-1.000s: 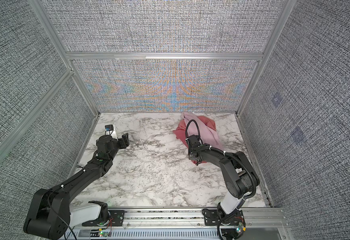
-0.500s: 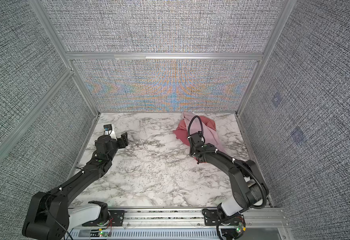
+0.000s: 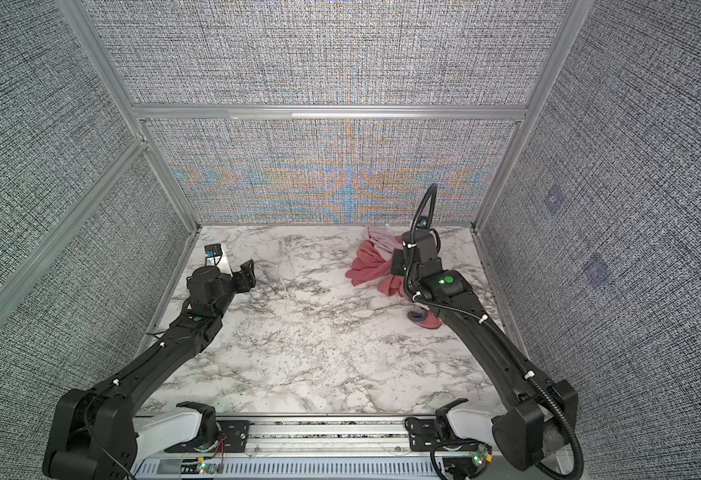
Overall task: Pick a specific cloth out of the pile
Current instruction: 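Lift the dark pink cloth up and away from the pile with the right gripper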
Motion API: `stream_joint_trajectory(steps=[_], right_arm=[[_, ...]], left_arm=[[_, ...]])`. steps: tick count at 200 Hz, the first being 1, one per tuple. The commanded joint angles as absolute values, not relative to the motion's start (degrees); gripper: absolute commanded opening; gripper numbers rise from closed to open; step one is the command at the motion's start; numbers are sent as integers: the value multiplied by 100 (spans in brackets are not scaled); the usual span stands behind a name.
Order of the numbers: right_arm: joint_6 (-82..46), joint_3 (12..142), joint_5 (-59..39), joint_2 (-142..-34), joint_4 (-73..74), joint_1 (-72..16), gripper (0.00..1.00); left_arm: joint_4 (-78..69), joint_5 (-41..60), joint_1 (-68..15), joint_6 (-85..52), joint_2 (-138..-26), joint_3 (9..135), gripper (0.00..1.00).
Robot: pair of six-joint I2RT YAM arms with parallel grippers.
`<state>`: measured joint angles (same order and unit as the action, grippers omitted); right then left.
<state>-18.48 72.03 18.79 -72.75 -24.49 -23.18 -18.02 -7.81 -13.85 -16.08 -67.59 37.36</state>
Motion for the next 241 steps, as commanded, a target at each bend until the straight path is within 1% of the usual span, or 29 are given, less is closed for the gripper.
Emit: stream_joint_trajectory(steps=[1,16,65,84,100,117,133,142,160,182,194,214,241], right_arm=[[-1404,7679,1848,-7299,-2586,-2235,0],[-1270,8120,1782,-7355,-2676,-2215,0],[-877,9413,1140,-7495,-2678,-2224,0],[-744,10018,914,-7680,-2943,-2226,0],[-613,10496,906,-7857,-3143,-2216,0],[-525,11012,609,-8005,-3325,-2223,0],[-500,11358,69,-8101,-3331,-2237,0],[-403,11506,-456,-8160,-3327,-2273,0],[-143,11878,-1080,-8333,-3554,-2535,0],[-472,12070,-2217,-8500,-3368,-2549,0],[-544,12501,-2495,-8725,-3593,-2619,0],[-328,13062,-2505,-8979,-4024,-2891,0],[-152,13422,-2230,-9237,-4403,-3136,0]], left_arm=[[-1668,-895,-1393,-1536,-6700,3795,75],[-1603,-923,-1390,-1466,-6659,3846,75],[-1223,-970,-1389,-1522,-6549,4175,75],[-1074,-1010,-1390,-1508,-6506,4315,75],[-990,-1004,-1389,-1500,-6461,4414,75],[-872,-995,-1393,-1479,-6405,4525,75],[-717,-1017,-1389,-1462,-6356,4685,75],[-592,-1072,-1389,-1460,-6334,4796,75],[-314,-1270,-1389,-1437,-6268,5035,75],[-18,-1456,-1391,-1347,-6146,5298,75],[71,-1530,-1393,-1278,-6059,5426,76],[435,-1776,-1389,-1234,-5937,5688,76],[1065,-2467,-1392,-1249,-5721,5971,77]])
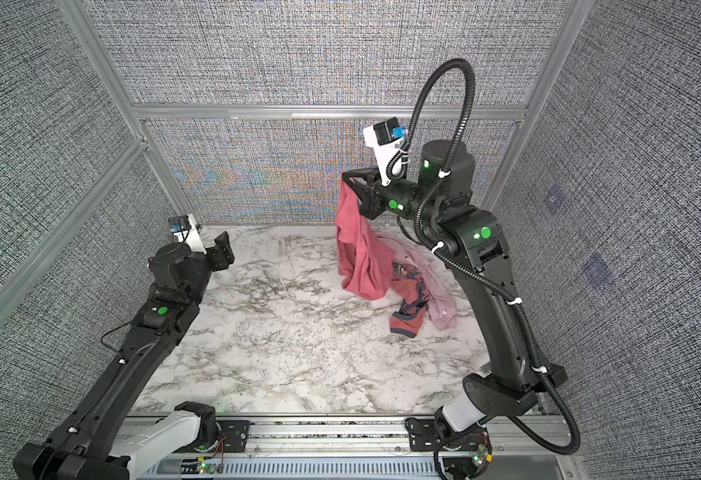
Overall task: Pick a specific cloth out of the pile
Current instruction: 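Lift the dark pink cloth up and away from the pile with the right gripper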
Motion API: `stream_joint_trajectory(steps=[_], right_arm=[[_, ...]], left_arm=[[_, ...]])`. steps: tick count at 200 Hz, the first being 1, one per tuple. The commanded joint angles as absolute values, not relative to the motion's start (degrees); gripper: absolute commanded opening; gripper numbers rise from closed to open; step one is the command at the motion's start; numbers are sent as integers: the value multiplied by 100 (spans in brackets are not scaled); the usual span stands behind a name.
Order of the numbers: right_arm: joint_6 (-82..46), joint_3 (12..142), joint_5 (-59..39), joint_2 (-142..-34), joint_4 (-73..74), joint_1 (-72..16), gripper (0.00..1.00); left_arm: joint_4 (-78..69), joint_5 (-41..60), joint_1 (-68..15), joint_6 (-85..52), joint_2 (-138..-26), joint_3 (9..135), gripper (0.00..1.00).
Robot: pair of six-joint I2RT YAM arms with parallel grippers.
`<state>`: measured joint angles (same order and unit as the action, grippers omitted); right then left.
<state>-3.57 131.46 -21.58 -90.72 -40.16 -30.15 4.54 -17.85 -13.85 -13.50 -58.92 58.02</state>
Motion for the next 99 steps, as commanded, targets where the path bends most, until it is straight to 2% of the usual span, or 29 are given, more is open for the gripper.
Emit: stream_joint_trajectory(steps=[1,41,99], right_arm=[[-151,13439,-2209,-9255,-4429,-3141,0],[120,13586,-1838,-9619,-4737,-3515,0],[279,14247,-1635,-10326,-5001,-4262,0]], left_arm=[[1078,-2486,-1391,-1244,-5713,5978,77],[1707,-2737,-1389,-1172,-5398,6266,79],[1749,-2902,-1382,-1098,-4922,6143,80]])
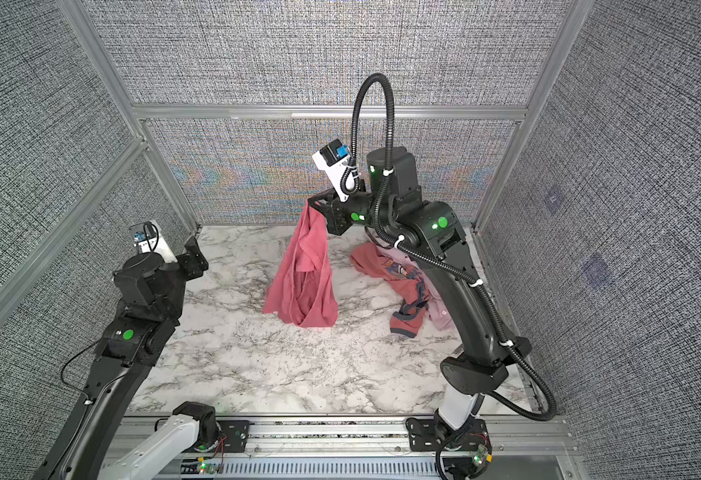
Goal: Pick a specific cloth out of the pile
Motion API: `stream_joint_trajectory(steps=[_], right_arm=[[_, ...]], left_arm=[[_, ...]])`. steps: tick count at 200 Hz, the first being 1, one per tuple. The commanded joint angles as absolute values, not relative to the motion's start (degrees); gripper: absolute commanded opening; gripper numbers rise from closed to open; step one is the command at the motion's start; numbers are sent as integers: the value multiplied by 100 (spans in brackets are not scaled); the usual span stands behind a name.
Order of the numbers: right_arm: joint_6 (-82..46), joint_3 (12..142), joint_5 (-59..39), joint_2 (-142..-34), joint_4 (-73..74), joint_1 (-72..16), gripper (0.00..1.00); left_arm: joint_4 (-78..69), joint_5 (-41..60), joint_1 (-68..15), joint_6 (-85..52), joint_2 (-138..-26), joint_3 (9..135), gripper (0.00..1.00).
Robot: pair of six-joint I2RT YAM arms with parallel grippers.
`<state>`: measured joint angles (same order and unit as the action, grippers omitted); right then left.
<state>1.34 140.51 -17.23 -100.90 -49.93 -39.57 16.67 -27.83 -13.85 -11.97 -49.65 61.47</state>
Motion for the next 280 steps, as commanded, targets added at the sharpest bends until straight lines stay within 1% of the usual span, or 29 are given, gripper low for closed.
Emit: stream_joint_trajectory(steps=[1,45,68,86,111,126,128,131,139,142,145,150,164,181,207,222,258,280], right_arm=[[276,14256,-1635,-10344,-5001,-4275,0],[30,14701,-1886,-11420,-4582,-4887,0],[-438,14770,-2349,-12104,-4043,-5028,0],[-747,14791,-2548,-12636,-3536,-5142,0],[-1146,15236,-2755,-13509,-3150,-5295,0],[-1512,15260,-2912,-13860,-2732,-5300,0],[-1564,15241,-2932,-13898,-2669,-5306,2],[-1623,15228,-2972,-13950,-2584,-5311,8],[-1719,15248,-3084,-14076,-2461,-5311,36],[-1730,15261,-3086,-14115,-2442,-5311,44],[-1740,15266,-3066,-14133,-2442,-5309,50],[-1733,15246,-3048,-14141,-2452,-5312,57],[-1634,15024,-2963,-13997,-2425,-5299,67],[-1427,14424,-2725,-13576,-2324,-5273,71],[-1283,13201,-2338,-12738,-1981,-5128,71],[-1297,12126,-2137,-12134,-1452,-5010,71],[-1449,9594,-1206,-10534,-510,-4621,71],[-1785,8209,-1048,-9679,-23,-4187,70]], left_arm=[[1749,-2901,-1385,-1094,-4922,6143,79],[1679,-2830,-1380,-1048,-4753,6034,80],[1718,-2827,-1382,-1108,-4579,5930,80],[1788,-2805,-1380,-1154,-4416,5889,80],[1925,-2821,-1380,-1142,-4260,5914,80],[2015,-2830,-1380,-1134,-4221,5954,80],[2020,-2826,-1380,-1134,-4219,5960,80],[2026,-2815,-1384,-1137,-4211,5959,80],[2038,-2786,-1380,-1138,-4214,5951,80],[2043,-2773,-1380,-1142,-4214,5950,81],[2052,-2754,-1380,-1158,-4230,5950,80],[2056,-2709,-1382,-1168,-4248,5950,81],[2048,-2561,-1380,-1225,-4318,5926,80],[1955,-2338,-1382,-1288,-4426,5856,80],[1779,-1925,-1380,-1387,-4674,5763,78],[1626,-1495,-1388,-1410,-4872,5685,77],[1227,-302,-1468,-1625,-5459,5363,73],[1198,-209,-1815,-1666,-5936,5199,70]])
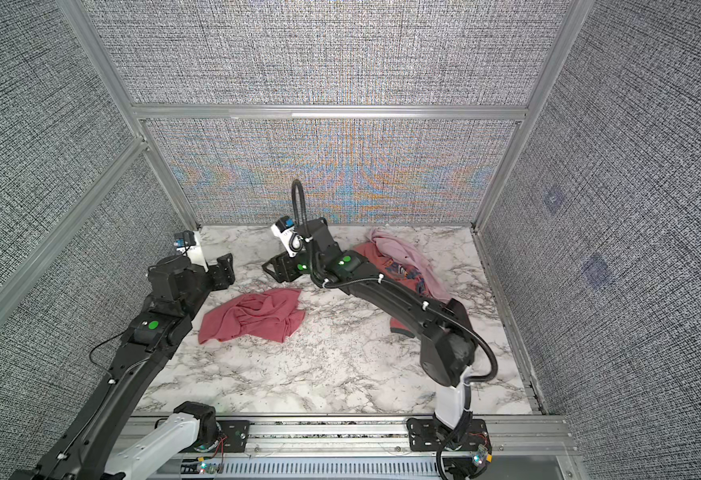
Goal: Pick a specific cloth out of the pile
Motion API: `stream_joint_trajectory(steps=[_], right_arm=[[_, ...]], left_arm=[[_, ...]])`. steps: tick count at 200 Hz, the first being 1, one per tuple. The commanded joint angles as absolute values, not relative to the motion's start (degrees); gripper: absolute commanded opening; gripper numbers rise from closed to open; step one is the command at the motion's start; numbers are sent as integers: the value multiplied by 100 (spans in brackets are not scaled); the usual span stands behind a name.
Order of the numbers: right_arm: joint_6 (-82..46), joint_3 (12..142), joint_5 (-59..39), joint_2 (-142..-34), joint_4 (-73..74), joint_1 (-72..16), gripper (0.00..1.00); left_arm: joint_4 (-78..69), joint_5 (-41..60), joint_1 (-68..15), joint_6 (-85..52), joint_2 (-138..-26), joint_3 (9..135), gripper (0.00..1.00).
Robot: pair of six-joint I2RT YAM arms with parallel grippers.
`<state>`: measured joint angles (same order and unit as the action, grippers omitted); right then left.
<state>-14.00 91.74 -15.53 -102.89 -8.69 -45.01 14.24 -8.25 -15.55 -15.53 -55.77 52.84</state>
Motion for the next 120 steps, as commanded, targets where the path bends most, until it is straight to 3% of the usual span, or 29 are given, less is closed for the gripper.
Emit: stream_joint_trajectory(steps=[1,47,120], right_arm=[[-1798,8178,-1043,-9629,-11,-4163,70],[-1938,6224,-732,-8110,-79,-3341,69],[-1904,4970,-589,-6999,-315,-2792,68]], left_arm=[[1218,-214,-1839,-1659,-5960,5206,70],[1494,-751,-2908,-2048,-6586,4889,61],[1775,-1151,-4173,-2740,-7748,4842,51]])
